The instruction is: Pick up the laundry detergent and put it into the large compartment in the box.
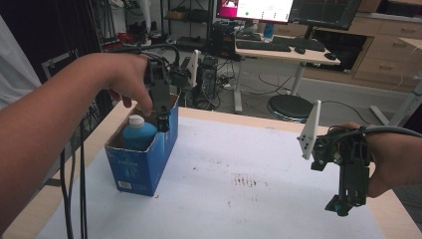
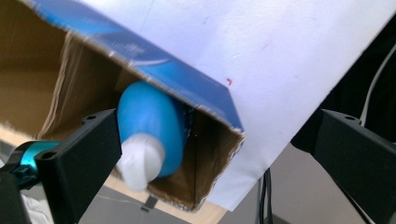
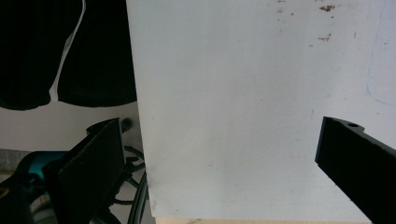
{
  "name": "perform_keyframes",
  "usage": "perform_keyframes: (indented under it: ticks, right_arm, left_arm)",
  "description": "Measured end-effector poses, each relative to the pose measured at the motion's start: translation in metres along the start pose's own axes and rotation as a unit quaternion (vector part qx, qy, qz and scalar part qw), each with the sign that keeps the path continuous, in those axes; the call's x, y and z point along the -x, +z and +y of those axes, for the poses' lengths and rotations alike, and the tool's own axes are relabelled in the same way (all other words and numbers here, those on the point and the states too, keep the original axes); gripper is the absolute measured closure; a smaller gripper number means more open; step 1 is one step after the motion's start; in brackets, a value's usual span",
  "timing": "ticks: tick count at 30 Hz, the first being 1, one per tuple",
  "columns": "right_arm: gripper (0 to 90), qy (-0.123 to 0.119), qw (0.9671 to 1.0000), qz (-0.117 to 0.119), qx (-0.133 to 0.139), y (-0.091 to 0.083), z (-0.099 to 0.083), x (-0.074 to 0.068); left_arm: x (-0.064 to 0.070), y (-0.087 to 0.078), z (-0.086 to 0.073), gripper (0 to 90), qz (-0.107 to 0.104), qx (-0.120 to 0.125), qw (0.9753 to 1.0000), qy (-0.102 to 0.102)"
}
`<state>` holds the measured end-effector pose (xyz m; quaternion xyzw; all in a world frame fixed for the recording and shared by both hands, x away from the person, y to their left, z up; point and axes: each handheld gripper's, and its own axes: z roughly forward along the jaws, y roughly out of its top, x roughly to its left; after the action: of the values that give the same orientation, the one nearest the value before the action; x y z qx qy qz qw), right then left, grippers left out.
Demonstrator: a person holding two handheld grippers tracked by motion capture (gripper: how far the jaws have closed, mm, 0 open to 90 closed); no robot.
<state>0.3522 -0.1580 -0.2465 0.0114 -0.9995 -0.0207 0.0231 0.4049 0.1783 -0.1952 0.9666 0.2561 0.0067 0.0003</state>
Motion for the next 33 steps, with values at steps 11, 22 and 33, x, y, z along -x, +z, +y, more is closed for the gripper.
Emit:
perform_keyframes:
  ticks: [11,22,33]
  right_arm:
    - [0.6,0.003,1.0,0.004,-0.003,0.001,0.004,0.004]
    - [0.6,0.005,1.0,0.004,-0.003,-0.003,0.003,0.011]
    - [0.6,0.004,1.0,0.003,0.001,-0.004,0.001,0.013]
  left_arm:
    - [0.028,0.005,0.028,1.6,-0.015,0.003,0.9939,0.109]
    - [0.038,0.018,0.04,1.7,-0.028,-0.008,0.9885,0.148]
    - [0.039,0.028,0.045,1.6,-0.029,-0.013,0.9872,0.156]
